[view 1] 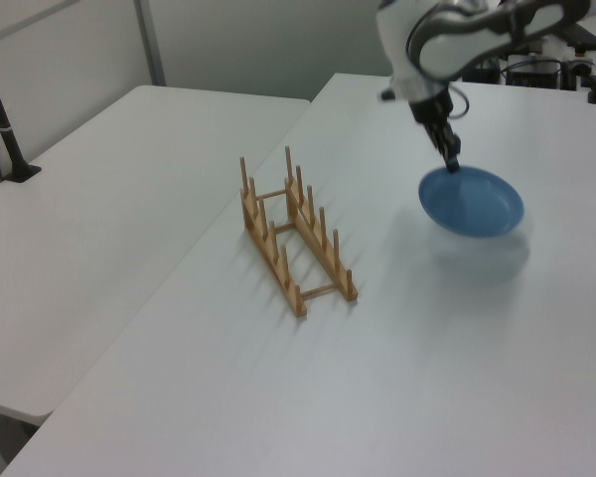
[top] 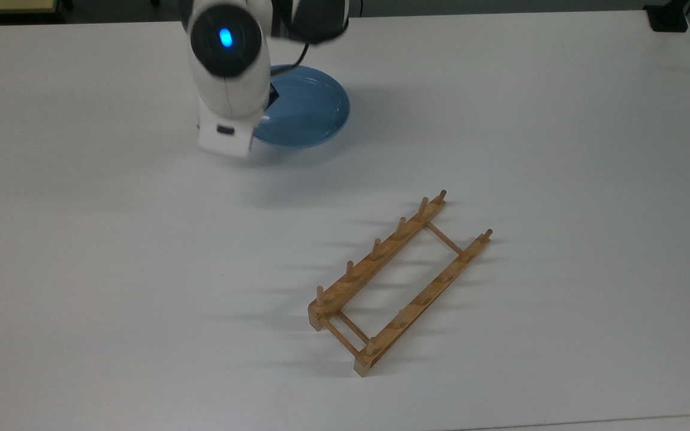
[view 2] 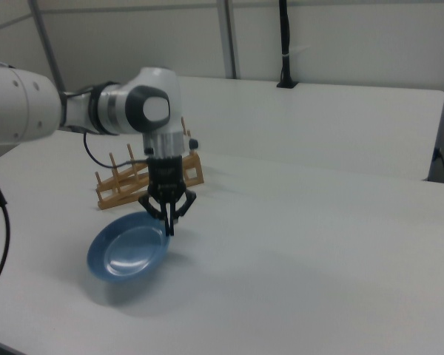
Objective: Pick plate from plate rack
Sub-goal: 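Hold the blue plate by its rim clear of the rack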
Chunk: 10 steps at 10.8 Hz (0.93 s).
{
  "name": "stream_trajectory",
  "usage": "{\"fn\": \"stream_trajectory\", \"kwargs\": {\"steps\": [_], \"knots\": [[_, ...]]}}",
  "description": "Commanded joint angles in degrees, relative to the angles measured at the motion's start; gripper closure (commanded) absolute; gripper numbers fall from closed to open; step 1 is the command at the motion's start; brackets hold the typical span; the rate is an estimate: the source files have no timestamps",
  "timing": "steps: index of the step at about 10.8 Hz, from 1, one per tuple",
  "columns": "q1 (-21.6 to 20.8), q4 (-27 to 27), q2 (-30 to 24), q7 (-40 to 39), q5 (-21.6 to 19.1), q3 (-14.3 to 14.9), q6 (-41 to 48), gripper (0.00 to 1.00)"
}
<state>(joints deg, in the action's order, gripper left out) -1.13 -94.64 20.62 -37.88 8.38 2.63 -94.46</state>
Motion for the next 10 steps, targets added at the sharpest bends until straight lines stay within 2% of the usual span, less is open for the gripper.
{"fn": "stream_trajectory", "kwargs": {"steps": [1,2,5,6,7,8,9,10], "knots": [[-0.37,0.34,4.95,-5.00,-1.09,-0.79,0.86,1.00],[-0.28,0.42,5.66,-7.02,-1.09,-1.14,0.60,1.00],[-0.98,0.60,6.98,-6.34,-1.00,-1.14,-0.11,0.80],[-0.98,0.77,6.98,-5.03,-0.65,-1.14,-0.11,0.64],[-0.98,0.95,6.81,-2.49,-0.39,-1.05,-0.02,0.42],[-0.98,2.34,6.55,1.71,-0.21,-1.05,0.15,0.17],[-0.90,3.05,6.19,6.19,-0.04,-0.97,0.15,0.00],[-0.98,3.50,5.32,9.02,1.10,-0.96,0.15,0.00]]}}
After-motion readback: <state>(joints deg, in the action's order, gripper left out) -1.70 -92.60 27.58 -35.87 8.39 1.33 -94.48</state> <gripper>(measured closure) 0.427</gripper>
